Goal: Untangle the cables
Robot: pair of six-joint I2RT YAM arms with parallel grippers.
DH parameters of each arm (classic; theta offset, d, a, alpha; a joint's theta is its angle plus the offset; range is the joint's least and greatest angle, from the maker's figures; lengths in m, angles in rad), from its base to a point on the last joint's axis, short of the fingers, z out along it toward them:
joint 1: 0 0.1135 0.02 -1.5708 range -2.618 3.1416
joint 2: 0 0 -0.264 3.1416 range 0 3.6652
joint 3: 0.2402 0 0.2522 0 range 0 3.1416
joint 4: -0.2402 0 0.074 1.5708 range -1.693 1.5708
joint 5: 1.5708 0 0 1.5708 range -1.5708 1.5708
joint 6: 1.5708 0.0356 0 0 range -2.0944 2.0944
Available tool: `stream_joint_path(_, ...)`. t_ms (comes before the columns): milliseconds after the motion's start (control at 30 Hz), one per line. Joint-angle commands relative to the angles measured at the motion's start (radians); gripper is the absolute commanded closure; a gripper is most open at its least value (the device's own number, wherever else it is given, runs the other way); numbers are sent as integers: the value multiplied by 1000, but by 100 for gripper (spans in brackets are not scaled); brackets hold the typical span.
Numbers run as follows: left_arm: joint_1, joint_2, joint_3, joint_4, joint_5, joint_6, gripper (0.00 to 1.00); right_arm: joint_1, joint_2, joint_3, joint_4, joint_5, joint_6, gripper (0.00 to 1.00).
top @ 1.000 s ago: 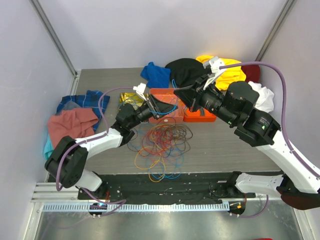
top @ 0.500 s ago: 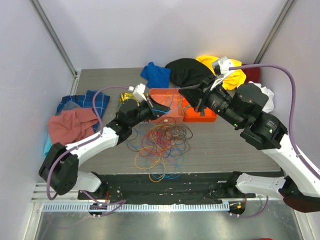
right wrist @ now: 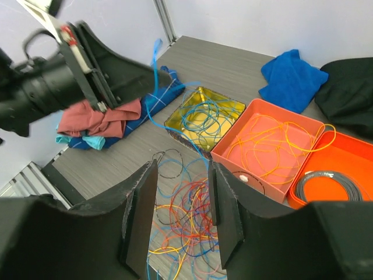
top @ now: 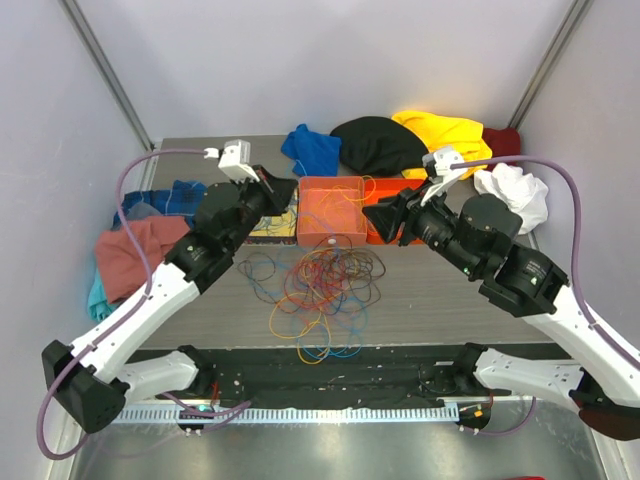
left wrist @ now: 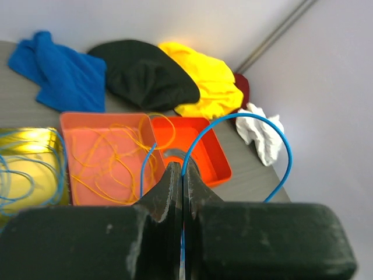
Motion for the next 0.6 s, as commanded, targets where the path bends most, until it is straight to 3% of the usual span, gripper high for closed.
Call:
stream_joint_path(0,1,-25,98,-83,-138,123,100,3,-10,-6,40,15,20,52)
stream_joint_path(267,18,104,271,-271,-346,215,100,4,-47,-91,57,14,40,55)
stream_joint_path(567,159,199,420,-315,-360,199,100,4,-99,-164,49,28,44,57)
